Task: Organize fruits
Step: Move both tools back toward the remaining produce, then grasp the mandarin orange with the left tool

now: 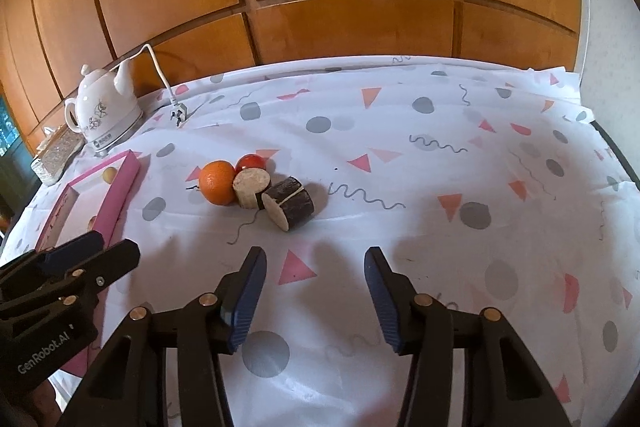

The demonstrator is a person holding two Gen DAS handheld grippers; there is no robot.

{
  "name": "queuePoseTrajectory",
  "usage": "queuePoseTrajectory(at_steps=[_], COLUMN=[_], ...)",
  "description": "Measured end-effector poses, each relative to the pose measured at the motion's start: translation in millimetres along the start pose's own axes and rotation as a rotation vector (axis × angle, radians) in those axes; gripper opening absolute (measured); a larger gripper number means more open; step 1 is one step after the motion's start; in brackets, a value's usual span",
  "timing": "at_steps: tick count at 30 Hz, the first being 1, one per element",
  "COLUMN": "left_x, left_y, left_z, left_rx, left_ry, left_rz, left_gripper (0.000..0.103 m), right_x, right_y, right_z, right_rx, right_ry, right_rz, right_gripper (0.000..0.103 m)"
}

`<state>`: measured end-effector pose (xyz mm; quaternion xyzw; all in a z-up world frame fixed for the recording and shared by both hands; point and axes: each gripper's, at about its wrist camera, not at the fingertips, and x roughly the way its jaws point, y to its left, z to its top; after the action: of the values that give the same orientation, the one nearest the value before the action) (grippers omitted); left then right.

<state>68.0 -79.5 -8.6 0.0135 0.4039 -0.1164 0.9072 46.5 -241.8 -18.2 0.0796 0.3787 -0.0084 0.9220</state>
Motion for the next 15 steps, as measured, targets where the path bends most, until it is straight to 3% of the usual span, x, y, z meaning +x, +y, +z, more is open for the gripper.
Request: queuePoseTrajectory(at_steps=[2, 15], left_x=[4, 37], left_y=[0, -1], left_z=[2, 28], left_rx=[-0.009, -0.080], left_ry=[0.007, 0.046], left_rz=[-0.001, -0.034], left_gripper=[0.048, 0.048], right_x=[4, 28], right_y=[-1, 7], right_z=[1, 12], right_rx=[0.001, -0.065], right_ry=[0.007, 0.042], right_rz=[0.005, 0.045], right_gripper=[0.046, 0.046])
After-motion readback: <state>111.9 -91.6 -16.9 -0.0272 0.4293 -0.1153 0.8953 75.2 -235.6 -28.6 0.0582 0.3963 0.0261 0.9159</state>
